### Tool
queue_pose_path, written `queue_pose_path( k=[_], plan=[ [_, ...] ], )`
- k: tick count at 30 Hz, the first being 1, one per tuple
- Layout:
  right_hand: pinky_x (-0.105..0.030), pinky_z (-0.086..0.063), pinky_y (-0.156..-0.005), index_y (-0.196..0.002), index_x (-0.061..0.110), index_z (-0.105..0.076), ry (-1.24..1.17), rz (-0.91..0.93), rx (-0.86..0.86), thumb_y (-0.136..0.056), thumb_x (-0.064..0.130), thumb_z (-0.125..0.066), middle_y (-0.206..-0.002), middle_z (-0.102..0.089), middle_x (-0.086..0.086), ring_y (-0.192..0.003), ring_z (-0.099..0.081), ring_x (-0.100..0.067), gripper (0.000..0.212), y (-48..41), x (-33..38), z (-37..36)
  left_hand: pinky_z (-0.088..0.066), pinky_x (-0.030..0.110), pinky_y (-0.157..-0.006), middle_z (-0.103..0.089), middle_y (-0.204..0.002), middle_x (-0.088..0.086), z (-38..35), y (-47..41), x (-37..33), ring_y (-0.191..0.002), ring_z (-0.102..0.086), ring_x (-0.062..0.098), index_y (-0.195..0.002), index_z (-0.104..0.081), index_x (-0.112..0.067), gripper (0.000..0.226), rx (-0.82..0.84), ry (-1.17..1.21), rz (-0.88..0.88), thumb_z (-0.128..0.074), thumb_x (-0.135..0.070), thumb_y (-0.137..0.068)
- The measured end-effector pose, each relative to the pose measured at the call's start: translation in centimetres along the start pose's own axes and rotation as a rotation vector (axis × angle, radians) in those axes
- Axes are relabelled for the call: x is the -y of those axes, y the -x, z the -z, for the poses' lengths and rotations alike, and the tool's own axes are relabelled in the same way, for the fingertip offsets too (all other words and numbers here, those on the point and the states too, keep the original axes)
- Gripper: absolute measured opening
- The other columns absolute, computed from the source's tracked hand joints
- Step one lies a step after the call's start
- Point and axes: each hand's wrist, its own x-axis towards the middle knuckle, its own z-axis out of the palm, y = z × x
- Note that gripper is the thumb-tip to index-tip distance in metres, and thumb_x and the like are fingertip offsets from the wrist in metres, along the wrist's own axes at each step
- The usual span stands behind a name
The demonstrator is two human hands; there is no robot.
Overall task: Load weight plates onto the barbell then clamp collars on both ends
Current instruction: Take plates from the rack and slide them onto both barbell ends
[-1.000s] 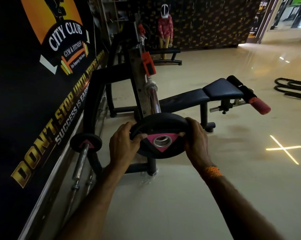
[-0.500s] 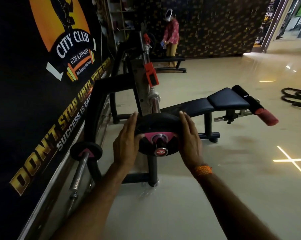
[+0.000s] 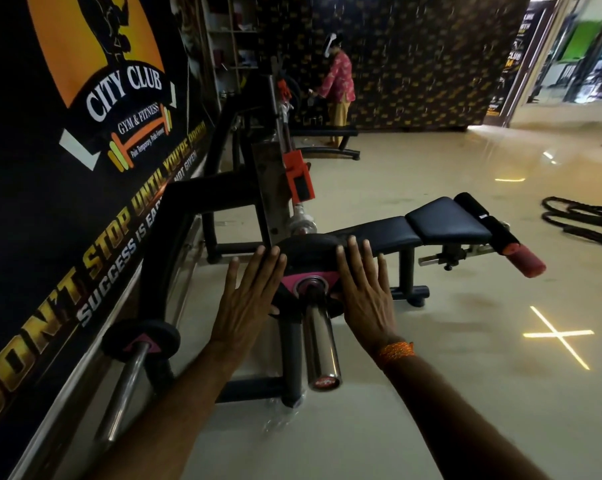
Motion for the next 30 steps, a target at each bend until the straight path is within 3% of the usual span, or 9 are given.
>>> queue_pose_path(
  k=[5, 11, 19, 23, 30],
  plan=[
    [-0.063, -0.018, -0.122, -0.162, 0.016, 0.000, 0.002, -0.026, 0.047, -0.090, 0.036, -0.070, -0.170, 0.003, -0.013, -0.157, 0.001, -0.034, 0.102, -4.6, -1.4, -3.3, -0.027, 0.056, -0.120, 0.006, -0.170, 0.011, -3.2, -3.8, 2.2, -0.156, -0.010, 0.028, -0.161, 0.005, -0.011, 0.136, 0.024, -0.062, -0.019, -0.078, -0.065, -0.068],
    [-0.063, -0.018, -0.122, -0.162, 0.016, 0.004, 0.025, -0.047, 0.086, -0.085, 0.036, -0.078, -0.170, 0.009, -0.012, -0.157, 0.003, -0.033, 0.115, -8.4, -3.0, -6.3, -0.021, 0.055, -0.123, 0.001, -0.171, 0.010, -6.7, -7.9, 3.7, -0.157, -0.005, 0.029, -0.161, 0.004, -0.012, 0.134, 0.049, -0.103, -0.015, -0.083, -0.055, -0.070],
    [-0.061, -0.016, -0.124, -0.162, 0.016, 0.002, 0.024, -0.058, 0.068, -0.082, 0.029, -0.081, -0.170, 0.005, -0.012, -0.157, -0.001, -0.034, 0.116, -10.8, -4.3, -8.6, -0.021, 0.055, -0.123, 0.009, -0.170, 0.012, -9.0, -10.5, 4.7, -0.157, -0.003, 0.029, -0.161, 0.002, -0.011, 0.130, 0.052, -0.117, -0.016, -0.083, -0.052, -0.072],
    [-0.061, -0.018, -0.123, -0.162, 0.016, 0.001, -0.019, -0.070, 0.094, -0.085, 0.026, -0.078, -0.170, 0.006, -0.012, -0.157, 0.002, -0.033, 0.111, -10.7, -4.0, -8.2, -0.019, 0.054, -0.124, 0.008, -0.170, 0.012, -8.6, -10.5, 4.6, -0.157, -0.004, 0.029, -0.161, 0.003, -0.011, 0.130, 0.076, -0.118, -0.002, -0.080, -0.058, -0.072],
    [-0.055, -0.021, -0.124, -0.162, 0.021, -0.001, -0.211, -0.130, 0.146, -0.091, 0.016, -0.069, -0.171, 0.003, -0.005, -0.158, -0.003, -0.027, 0.099, -8.9, -2.2, -3.4, -0.013, 0.057, -0.124, 0.013, -0.170, 0.010, -2.7, -8.2, 4.7, -0.157, 0.009, 0.027, -0.161, 0.007, -0.013, 0.115, 0.204, 0.152, 0.103, -0.068, -0.056, -0.085]
  ],
)
